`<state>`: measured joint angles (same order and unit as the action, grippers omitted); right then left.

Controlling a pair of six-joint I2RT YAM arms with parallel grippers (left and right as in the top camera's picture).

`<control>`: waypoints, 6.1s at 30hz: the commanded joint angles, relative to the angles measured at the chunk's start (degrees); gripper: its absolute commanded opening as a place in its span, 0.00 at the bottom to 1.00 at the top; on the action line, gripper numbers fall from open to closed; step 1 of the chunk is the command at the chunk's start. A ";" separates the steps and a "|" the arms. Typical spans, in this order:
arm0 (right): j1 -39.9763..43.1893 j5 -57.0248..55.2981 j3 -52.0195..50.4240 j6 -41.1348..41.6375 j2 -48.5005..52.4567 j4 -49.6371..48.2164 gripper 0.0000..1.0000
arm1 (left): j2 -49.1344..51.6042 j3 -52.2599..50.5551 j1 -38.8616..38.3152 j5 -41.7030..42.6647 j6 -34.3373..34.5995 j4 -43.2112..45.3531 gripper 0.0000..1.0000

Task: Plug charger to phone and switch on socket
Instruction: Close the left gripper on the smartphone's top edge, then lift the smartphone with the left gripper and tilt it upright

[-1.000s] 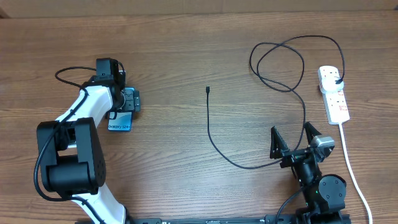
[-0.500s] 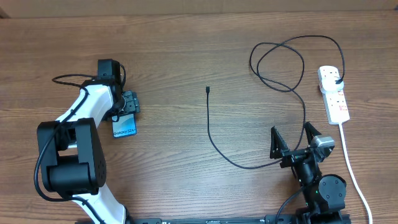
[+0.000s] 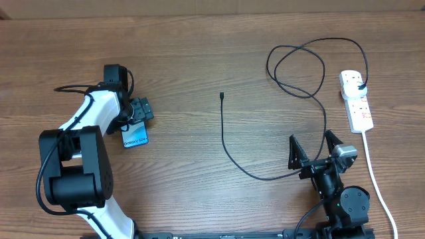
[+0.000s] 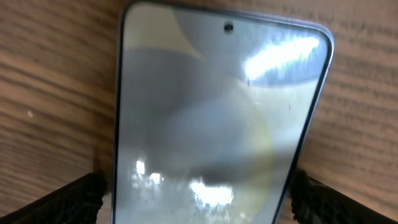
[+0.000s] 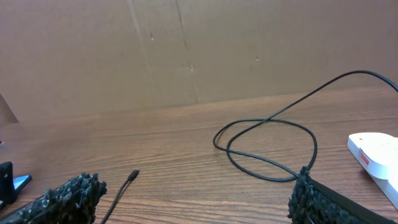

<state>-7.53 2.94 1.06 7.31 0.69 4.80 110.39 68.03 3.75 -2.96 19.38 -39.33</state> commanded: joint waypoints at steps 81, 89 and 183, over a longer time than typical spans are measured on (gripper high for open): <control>-0.17 -0.33 -0.61 0.17 -0.52 -0.17 1.00 | 3.69 17.27 -1.42 39.54 4.00 -22.03 0.47; -0.17 -0.35 -0.61 0.17 -0.52 -0.17 1.00 | 3.69 17.27 -2.95 43.85 4.00 -21.57 0.47; -0.17 -0.35 -0.61 0.17 -0.52 -0.17 1.00 | 3.69 17.27 -4.85 79.06 13.90 -17.57 0.43</control>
<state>-7.53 2.94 1.06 7.31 0.69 4.78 114.13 83.72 -0.84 72.88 32.93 -57.14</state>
